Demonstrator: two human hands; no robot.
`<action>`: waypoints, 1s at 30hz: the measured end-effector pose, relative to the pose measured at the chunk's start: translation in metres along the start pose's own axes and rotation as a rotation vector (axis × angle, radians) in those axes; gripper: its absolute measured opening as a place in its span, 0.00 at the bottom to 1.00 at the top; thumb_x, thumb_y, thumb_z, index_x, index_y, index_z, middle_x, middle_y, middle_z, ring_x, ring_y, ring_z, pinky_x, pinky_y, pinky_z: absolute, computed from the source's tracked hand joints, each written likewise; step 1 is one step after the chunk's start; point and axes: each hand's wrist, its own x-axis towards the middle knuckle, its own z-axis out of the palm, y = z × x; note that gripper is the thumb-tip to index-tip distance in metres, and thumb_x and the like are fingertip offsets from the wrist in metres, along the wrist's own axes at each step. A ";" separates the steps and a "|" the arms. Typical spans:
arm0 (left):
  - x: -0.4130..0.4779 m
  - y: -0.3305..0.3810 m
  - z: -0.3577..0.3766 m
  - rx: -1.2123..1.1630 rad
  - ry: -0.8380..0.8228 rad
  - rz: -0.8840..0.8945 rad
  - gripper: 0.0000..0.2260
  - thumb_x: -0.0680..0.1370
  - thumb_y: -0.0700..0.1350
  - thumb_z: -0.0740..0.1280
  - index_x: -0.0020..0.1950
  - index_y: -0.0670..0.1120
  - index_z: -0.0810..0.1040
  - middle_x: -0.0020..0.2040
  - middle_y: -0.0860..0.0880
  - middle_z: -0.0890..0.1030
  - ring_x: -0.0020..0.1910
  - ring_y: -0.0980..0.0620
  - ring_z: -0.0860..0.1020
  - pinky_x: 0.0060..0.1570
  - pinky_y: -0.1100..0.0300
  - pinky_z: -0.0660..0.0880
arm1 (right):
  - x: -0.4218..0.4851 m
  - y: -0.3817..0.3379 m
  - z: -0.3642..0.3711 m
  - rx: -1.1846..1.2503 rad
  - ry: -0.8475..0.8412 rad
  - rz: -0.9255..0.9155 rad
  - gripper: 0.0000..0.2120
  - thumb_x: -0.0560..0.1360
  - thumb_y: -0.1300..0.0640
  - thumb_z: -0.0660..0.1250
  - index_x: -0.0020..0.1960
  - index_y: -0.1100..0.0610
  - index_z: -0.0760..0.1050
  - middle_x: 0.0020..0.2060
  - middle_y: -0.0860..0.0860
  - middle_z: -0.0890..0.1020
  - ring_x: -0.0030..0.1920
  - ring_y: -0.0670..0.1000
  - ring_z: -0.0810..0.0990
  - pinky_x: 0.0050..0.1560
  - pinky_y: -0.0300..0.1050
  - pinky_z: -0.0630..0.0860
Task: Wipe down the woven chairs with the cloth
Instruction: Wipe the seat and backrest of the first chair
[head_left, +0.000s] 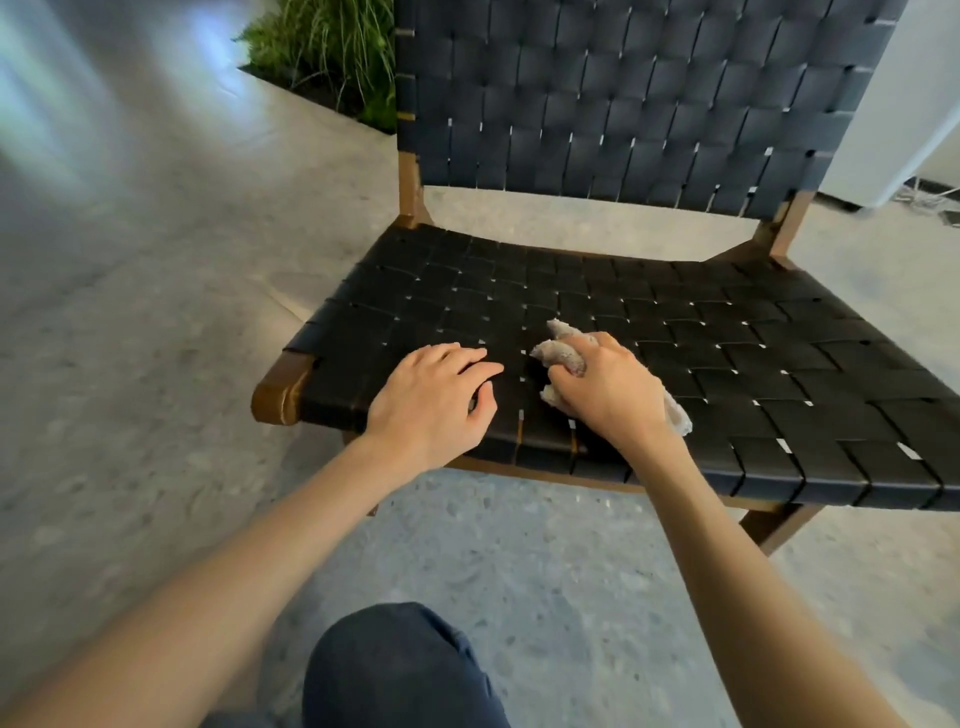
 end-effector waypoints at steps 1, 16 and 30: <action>-0.002 -0.001 -0.001 -0.022 0.013 -0.001 0.18 0.81 0.52 0.53 0.69 0.53 0.71 0.70 0.53 0.71 0.70 0.53 0.66 0.70 0.55 0.61 | -0.005 -0.001 -0.002 0.023 0.027 -0.009 0.18 0.75 0.47 0.60 0.64 0.43 0.74 0.60 0.47 0.76 0.57 0.52 0.76 0.40 0.45 0.68; -0.094 -0.086 -0.020 -0.270 0.339 -0.483 0.27 0.79 0.57 0.45 0.73 0.46 0.66 0.70 0.47 0.69 0.67 0.49 0.68 0.60 0.59 0.64 | -0.026 -0.147 0.042 0.112 -0.016 -0.485 0.17 0.75 0.43 0.60 0.62 0.42 0.75 0.66 0.45 0.71 0.63 0.50 0.72 0.53 0.49 0.76; -0.138 -0.116 -0.045 -0.485 0.546 -0.709 0.17 0.78 0.32 0.58 0.65 0.43 0.74 0.59 0.45 0.80 0.59 0.47 0.78 0.61 0.54 0.72 | -0.026 -0.213 0.039 0.338 -0.446 -0.685 0.24 0.82 0.47 0.53 0.77 0.45 0.54 0.77 0.50 0.56 0.76 0.52 0.52 0.76 0.53 0.46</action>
